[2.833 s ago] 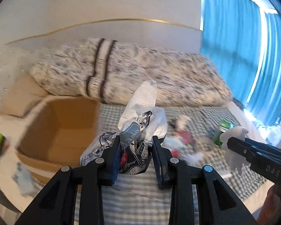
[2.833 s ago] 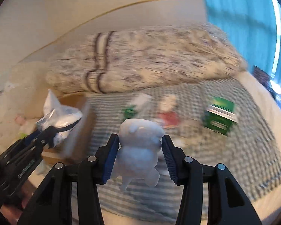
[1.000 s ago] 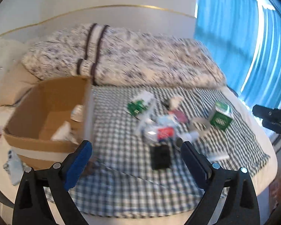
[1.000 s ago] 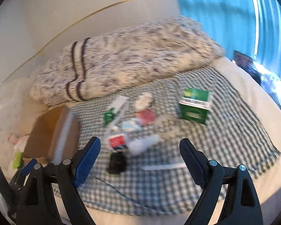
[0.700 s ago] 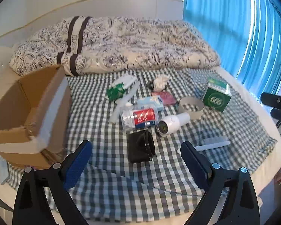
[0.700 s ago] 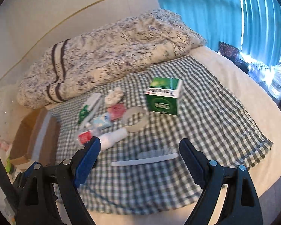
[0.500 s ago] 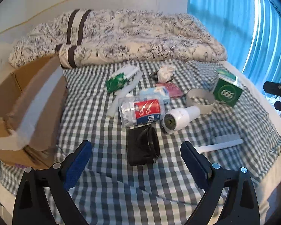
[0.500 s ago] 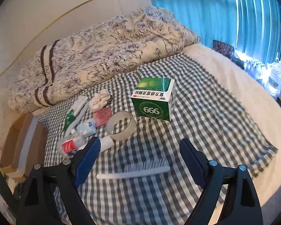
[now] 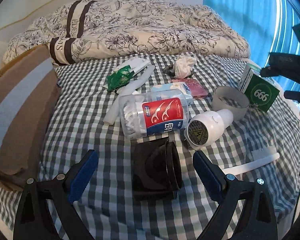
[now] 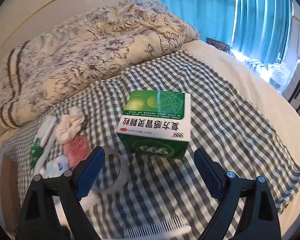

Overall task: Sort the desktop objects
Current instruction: 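Grasp the green medicine box with the right tool while the left tool grasps the black cup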

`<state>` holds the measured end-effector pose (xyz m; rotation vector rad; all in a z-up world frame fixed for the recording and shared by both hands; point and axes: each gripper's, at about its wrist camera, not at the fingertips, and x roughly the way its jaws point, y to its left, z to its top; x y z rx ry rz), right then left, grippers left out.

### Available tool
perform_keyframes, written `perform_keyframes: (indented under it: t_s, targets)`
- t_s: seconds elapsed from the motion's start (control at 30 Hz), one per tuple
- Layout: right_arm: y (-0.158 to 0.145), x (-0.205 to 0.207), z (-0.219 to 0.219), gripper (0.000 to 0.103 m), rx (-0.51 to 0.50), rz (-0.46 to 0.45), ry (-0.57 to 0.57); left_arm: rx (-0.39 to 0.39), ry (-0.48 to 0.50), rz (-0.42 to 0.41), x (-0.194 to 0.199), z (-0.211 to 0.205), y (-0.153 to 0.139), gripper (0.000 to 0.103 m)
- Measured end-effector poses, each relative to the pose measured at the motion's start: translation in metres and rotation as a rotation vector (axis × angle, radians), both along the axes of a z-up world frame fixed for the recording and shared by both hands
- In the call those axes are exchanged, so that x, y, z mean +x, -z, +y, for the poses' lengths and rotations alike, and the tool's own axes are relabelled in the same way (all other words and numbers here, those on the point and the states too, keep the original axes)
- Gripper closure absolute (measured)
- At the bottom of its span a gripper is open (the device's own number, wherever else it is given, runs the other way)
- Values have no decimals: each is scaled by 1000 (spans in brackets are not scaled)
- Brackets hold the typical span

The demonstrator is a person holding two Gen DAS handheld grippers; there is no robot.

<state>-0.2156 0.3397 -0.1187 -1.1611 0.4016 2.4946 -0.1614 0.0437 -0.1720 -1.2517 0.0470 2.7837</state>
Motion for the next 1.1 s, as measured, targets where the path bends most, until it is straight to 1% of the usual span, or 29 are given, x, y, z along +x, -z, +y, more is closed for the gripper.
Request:
perform_keyframes:
  t_s: [0.13,0.23,0.33,0.4,0.47,0.57,0.63,0.7,0.73,0.8,0.83,0.87,0.9,1.0,1.03,1.07,1.1]
  targets:
    - [10,-17,-4,10,43,-21,47,19,5,-30,-8,0,13,5]
    - [13,-27,-1,8,75,-14,94,19,0,-51,-15,0,22,5]
    - [21,-39,4,8,123,-51,146,21,-6,-89,-20,-1,33,5]
    - [25,-44,10,7,130,-53,154,19,-12,-115,-22,-1,39,5]
    - [28,-47,14,7,154,-55,158,25,-13,-114,-23,-2,40,5]
    - [30,-45,17,7,208,-67,147,26,-13,-115,-22,-2,42,5]
    - [29,-37,18,7,230,-47,137,21,-13,-114,-22,0,42,4]
    - [23,-26,19,5,235,-7,102,14,-13,-114,-23,1,43,4]
    - [20,-23,20,1,244,4,76,13,-12,-111,-22,1,43,4]
    - [16,-22,23,0,236,24,-1,18,-9,-106,-22,-1,42,5]
    - [15,-24,26,0,218,18,-50,23,-6,-103,-21,-1,42,7]
    - [15,-29,31,0,208,-3,-89,24,-3,-96,-20,-1,41,12]
    - [17,-32,34,0,212,-23,-104,21,-4,-87,-18,-1,40,15]
    - [23,-43,47,0,225,-71,-109,-1,1,-66,-16,5,36,30]
    - [25,-46,51,0,217,-76,-114,-9,3,-58,-15,6,34,43]
    - [26,-48,53,0,212,-74,-119,-17,2,-51,-14,7,32,46]
    - [26,-48,55,0,209,-69,-121,-18,2,-49,-13,7,31,46]
